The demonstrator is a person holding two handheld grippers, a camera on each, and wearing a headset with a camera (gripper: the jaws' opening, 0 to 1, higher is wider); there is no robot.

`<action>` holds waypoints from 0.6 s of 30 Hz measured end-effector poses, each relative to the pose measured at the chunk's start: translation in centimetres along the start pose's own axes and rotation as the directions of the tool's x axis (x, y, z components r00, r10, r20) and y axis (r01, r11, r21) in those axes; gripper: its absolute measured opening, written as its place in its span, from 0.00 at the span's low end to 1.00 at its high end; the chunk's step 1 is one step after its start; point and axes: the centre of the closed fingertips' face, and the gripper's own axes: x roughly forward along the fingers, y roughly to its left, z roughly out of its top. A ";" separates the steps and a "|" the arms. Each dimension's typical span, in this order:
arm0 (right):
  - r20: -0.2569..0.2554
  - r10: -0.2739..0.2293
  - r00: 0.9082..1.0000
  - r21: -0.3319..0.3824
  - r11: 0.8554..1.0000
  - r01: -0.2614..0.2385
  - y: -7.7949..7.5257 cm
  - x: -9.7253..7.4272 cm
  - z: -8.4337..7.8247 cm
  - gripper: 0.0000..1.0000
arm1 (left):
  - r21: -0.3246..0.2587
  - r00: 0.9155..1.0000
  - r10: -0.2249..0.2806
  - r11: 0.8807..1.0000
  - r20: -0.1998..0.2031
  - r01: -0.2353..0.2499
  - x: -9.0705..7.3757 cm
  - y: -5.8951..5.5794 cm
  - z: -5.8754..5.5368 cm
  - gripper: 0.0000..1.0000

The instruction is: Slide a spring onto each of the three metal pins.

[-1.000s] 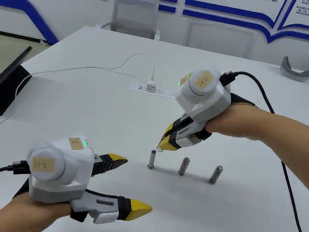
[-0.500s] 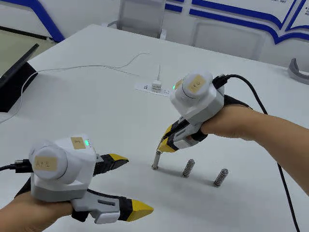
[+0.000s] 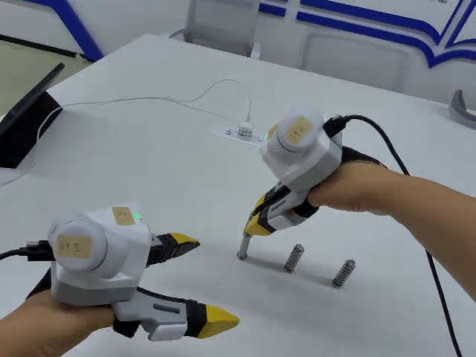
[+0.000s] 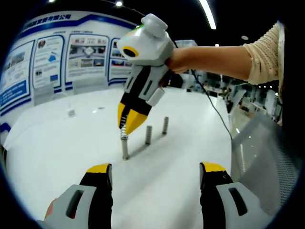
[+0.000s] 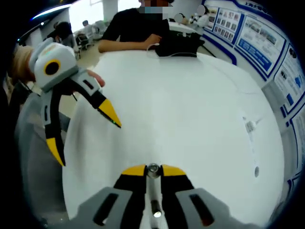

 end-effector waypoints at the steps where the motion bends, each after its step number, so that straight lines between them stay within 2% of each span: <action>1: -0.005 0.002 1.000 0.001 1.000 -0.002 0.0 0.2 -0.1 0.12 | -0.001 1.000 -0.001 1.000 0.000 0.001 0.0 0.0 0.0 0.76; 18: -0.054 0.019 0.998 0.017 1.000 -0.018 0.1 2.3 -1.0 0.13 | -0.023 1.000 -0.004 1.000 0.002 0.004 0.2 0.1 0.0 0.72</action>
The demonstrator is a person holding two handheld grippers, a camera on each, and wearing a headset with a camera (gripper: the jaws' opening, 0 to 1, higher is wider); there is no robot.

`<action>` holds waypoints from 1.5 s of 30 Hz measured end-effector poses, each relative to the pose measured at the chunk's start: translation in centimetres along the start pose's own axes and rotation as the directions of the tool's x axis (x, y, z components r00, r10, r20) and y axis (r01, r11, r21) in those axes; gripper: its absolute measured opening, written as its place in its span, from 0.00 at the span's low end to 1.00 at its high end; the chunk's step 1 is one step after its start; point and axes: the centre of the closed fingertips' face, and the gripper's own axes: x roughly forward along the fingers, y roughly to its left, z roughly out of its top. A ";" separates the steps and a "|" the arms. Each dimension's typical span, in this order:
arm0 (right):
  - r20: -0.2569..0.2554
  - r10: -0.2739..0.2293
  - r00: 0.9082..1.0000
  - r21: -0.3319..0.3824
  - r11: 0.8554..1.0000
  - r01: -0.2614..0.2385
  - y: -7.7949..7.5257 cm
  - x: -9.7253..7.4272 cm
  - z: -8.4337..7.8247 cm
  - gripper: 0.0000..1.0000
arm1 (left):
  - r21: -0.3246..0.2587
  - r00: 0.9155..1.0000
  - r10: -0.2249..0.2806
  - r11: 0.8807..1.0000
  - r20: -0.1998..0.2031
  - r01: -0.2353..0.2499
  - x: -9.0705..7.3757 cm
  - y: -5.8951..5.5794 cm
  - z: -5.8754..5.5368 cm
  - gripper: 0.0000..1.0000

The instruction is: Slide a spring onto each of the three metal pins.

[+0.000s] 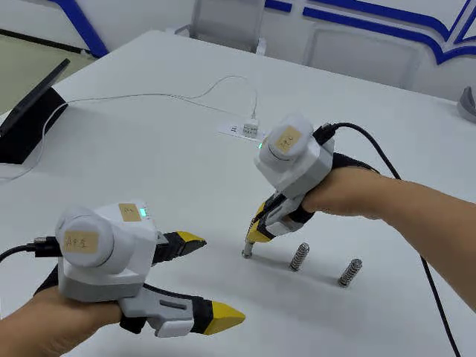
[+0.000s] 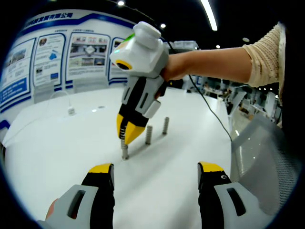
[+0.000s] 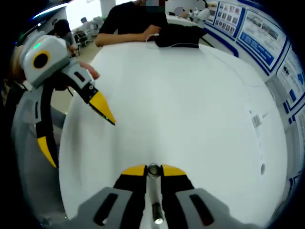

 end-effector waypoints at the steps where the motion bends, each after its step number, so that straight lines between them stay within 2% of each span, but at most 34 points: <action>1: -0.004 -0.001 1.000 -0.001 1.000 0.001 0.0 0.2 -0.1 0.13 | -0.001 1.000 0.000 1.000 -0.001 0.000 0.0 0.0 0.0 0.72; 21: -0.023 0.001 1.000 0.025 1.000 -0.001 0.0 1.9 -1.2 0.13 | -0.008 1.000 0.006 1.000 -0.005 -0.006 0.3 0.4 0.0 0.74; 27: -0.013 0.003 1.000 0.032 1.000 -0.002 0.1 1.9 -1.2 0.14 | -0.010 1.000 0.008 1.000 -0.005 -0.008 0.3 0.5 0.0 0.75; 37: 0.037 -0.026 0.999 0.047 0.999 0.025 -0.1 0.2 -1.0 0.18 | -0.001 1.000 0.009 1.000 -0.011 -0.009 0.5 0.4 0.2 0.75; 45: 0.109 -0.071 0.992 0.068 0.996 0.064 -0.2 -2.1 -0.9 0.22 | 0.003 1.000 0.007 1.000 -0.011 -0.007 0.9 0.3 0.5 0.76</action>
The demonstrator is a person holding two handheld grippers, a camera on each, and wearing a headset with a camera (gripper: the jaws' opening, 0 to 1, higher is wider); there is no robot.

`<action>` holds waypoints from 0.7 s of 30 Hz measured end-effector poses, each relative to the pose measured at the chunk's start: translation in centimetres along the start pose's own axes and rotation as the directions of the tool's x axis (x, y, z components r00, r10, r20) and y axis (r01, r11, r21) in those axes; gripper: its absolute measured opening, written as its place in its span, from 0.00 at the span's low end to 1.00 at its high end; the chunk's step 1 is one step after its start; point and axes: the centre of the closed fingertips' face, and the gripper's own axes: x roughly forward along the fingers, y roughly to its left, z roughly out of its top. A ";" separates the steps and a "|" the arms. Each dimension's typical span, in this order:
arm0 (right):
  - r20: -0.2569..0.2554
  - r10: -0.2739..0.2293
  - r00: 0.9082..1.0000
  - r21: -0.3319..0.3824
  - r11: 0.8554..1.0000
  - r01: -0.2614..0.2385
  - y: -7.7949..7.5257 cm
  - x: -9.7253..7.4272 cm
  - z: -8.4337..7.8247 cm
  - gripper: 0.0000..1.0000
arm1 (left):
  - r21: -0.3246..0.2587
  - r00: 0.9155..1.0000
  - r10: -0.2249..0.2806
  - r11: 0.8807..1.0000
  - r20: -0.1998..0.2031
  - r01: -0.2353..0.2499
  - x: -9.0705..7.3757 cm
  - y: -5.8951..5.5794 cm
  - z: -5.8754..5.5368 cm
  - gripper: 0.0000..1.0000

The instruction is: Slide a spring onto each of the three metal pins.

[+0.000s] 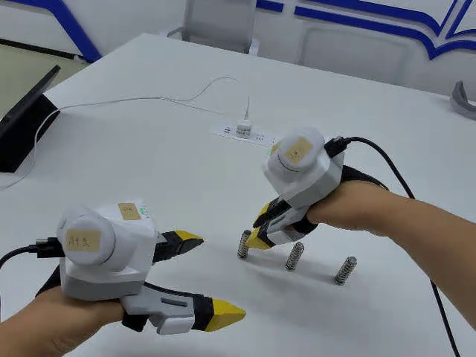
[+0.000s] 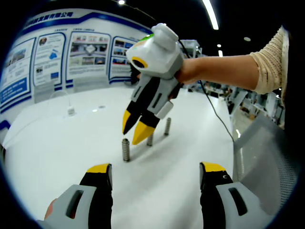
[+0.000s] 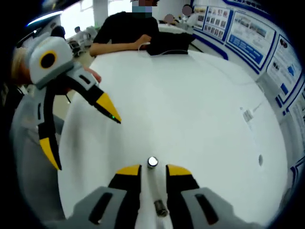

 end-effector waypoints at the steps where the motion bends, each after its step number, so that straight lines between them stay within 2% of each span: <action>1: 0.014 -0.008 1.000 0.003 1.000 0.008 0.0 -0.4 0.0 0.22 | 0.002 1.000 0.000 1.000 0.000 0.000 0.0 0.0 0.1 0.77; 10: 0.117 -0.060 0.991 0.042 0.998 0.055 0.0 -3.3 0.1 0.26 | 0.011 1.000 0.004 1.000 -0.005 -0.004 0.2 0.1 0.3 0.78; 17: 0.177 -0.117 0.977 0.091 0.991 0.102 -0.3 -5.8 -1.1 0.31 | 0.016 1.000 0.004 1.000 -0.002 -0.004 0.4 0.2 0.6 0.79; 21: 0.215 -0.160 0.963 0.124 0.983 0.135 -0.6 -7.2 -1.7 0.33 | 0.019 1.000 0.004 1.000 -0.003 -0.004 0.5 0.2 0.7 0.79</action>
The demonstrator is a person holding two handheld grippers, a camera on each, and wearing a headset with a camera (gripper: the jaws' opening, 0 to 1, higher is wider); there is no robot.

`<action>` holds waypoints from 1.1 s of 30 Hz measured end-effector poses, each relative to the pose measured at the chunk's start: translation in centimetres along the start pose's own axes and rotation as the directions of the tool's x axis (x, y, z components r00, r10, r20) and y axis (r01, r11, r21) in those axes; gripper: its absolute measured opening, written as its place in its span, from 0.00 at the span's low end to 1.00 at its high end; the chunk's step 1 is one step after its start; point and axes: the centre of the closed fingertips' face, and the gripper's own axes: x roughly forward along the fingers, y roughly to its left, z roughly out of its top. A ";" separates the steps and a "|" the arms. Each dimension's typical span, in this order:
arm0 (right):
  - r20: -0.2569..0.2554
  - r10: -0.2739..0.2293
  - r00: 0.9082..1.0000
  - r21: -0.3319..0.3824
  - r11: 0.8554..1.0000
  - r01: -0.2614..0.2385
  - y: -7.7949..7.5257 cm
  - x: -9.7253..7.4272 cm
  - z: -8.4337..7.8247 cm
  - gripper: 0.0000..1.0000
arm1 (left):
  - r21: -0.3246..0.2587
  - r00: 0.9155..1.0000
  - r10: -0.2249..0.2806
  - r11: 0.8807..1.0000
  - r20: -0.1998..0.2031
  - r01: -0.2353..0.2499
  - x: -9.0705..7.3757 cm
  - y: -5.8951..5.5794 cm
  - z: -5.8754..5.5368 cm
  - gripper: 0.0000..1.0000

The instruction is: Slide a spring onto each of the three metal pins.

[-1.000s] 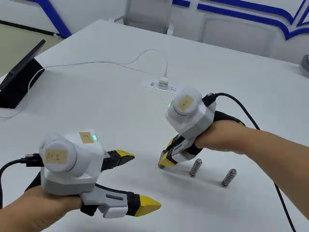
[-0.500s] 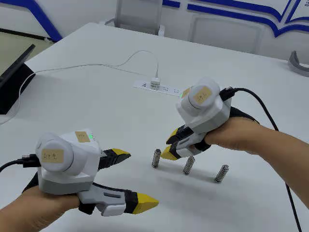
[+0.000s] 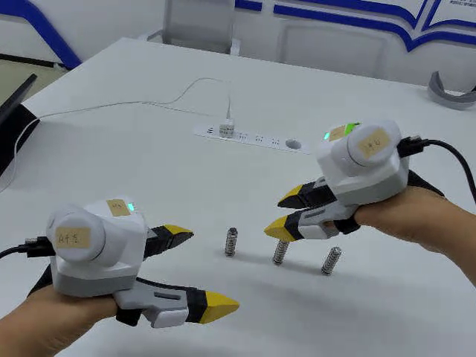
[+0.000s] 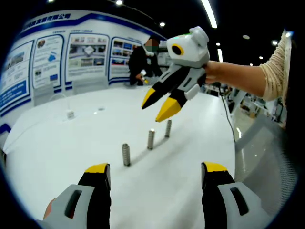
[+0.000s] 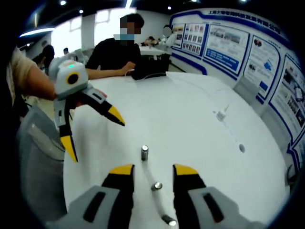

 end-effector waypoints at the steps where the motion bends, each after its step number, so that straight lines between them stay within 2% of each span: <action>1: 0.011 -0.007 1.000 0.007 1.000 0.007 0.0 -0.3 0.0 0.34 | 0.000 1.000 0.000 1.000 0.000 0.000 0.0 0.0 0.0 0.80; 7: 0.055 -0.051 0.997 0.043 0.998 0.049 -0.6 -2.4 -1.5 0.39 | 0.003 1.000 0.003 1.000 0.003 -0.003 0.0 0.1 0.2 0.80; 12: 0.072 -0.081 0.994 0.074 0.994 0.076 -0.7 -3.8 -3.0 0.43 | 0.003 1.000 0.005 1.000 0.004 -0.005 0.0 0.2 0.3 0.81; 17: 0.109 -0.127 0.986 0.112 0.987 0.114 -1.1 -5.2 -4.6 0.47 | 0.002 1.000 0.004 1.000 0.006 -0.004 0.1 0.1 0.3 0.82; 23: 0.137 -0.157 0.978 0.151 0.979 0.136 -0.7 -6.0 -6.1 0.50 | 0.002 1.000 0.004 1.000 0.003 -0.004 0.3 0.1 0.1 0.82; 33: 0.147 -0.180 0.973 0.213 0.966 0.147 0.4 -6.4 -9.1 0.54 | 0.004 1.000 0.005 1.000 -0.003 -0.005 0.3 0.0 -0.1 0.83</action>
